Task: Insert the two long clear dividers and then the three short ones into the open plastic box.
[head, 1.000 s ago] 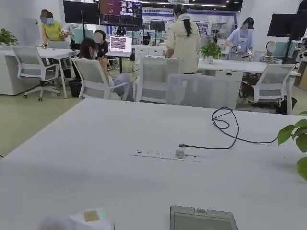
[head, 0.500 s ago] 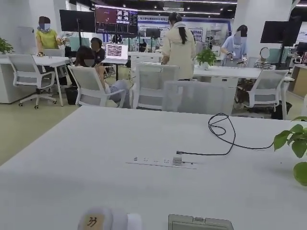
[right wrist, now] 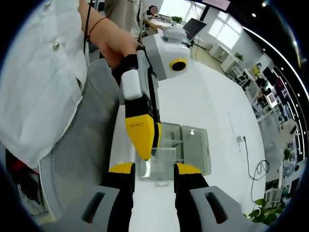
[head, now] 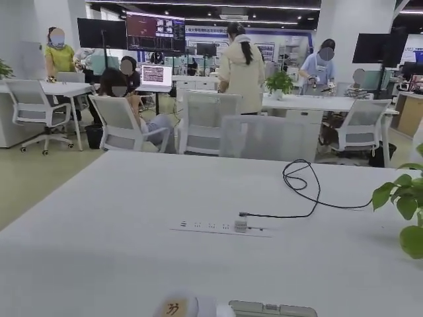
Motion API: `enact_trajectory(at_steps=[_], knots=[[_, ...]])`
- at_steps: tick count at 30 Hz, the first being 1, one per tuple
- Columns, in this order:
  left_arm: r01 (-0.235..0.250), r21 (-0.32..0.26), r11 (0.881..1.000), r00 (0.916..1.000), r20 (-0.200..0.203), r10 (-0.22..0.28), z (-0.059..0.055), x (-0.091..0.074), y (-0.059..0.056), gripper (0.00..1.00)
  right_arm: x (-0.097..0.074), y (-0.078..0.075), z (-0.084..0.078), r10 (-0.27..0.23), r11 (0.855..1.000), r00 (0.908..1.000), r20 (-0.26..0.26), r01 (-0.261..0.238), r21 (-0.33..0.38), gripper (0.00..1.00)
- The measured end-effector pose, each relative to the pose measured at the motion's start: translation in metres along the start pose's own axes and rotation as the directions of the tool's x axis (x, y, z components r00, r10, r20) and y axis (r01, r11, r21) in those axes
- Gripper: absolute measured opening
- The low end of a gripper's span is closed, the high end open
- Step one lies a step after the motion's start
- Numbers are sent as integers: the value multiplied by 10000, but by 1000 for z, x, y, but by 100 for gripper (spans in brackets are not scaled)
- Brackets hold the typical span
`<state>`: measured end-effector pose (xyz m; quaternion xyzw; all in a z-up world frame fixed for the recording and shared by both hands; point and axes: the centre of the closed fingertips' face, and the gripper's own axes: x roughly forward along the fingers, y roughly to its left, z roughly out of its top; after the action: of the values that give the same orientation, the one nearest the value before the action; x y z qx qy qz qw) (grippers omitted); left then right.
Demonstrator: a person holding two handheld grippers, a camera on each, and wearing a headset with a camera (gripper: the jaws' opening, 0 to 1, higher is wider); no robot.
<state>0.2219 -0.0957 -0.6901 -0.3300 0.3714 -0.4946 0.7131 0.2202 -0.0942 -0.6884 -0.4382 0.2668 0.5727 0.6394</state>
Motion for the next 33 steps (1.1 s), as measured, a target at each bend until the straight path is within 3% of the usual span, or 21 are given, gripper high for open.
enact_trajectory(at_steps=[13, 33], knots=[[202, -235, 9995, 9997, -142, -205, -3, 3, -3, 0, 1, 4, 1, 96, 10000, 9999, -62, -97, -9, 33], [172, -673, 9976, 9998, 49, -169, -3, 1, -2, 0, 2, 3, 2, -32, 9998, 10000, -63, 31, -218, 34]])
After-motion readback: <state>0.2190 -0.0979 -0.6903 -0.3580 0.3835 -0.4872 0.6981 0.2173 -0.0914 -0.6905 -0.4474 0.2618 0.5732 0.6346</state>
